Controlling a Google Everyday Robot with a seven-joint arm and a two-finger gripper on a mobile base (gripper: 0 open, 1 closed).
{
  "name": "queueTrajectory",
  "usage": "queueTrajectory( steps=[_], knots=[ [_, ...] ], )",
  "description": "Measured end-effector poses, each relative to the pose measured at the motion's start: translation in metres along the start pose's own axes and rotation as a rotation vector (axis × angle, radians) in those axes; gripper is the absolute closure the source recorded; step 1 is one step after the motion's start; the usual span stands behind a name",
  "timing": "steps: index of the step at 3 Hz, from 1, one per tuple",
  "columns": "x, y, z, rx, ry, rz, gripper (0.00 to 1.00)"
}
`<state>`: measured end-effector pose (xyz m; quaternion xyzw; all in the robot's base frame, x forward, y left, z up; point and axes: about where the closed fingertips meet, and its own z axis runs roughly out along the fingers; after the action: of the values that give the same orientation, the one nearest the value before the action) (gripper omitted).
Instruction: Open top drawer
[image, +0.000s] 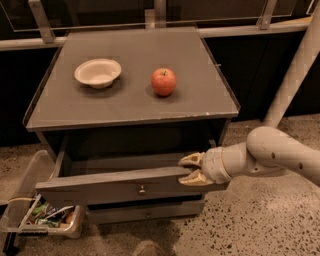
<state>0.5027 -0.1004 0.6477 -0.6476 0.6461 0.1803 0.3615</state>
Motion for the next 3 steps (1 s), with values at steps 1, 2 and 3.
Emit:
queueTrajectory(
  steps=[1, 2, 3],
  knots=[
    [-0.0010, 0.0005, -0.0014, 0.000, 0.000, 0.000, 1.00],
    [-0.0010, 0.0005, -0.0013, 0.000, 0.000, 0.000, 0.82],
    [-0.0010, 0.0005, -0.0013, 0.000, 0.000, 0.000, 0.59]
  ],
)
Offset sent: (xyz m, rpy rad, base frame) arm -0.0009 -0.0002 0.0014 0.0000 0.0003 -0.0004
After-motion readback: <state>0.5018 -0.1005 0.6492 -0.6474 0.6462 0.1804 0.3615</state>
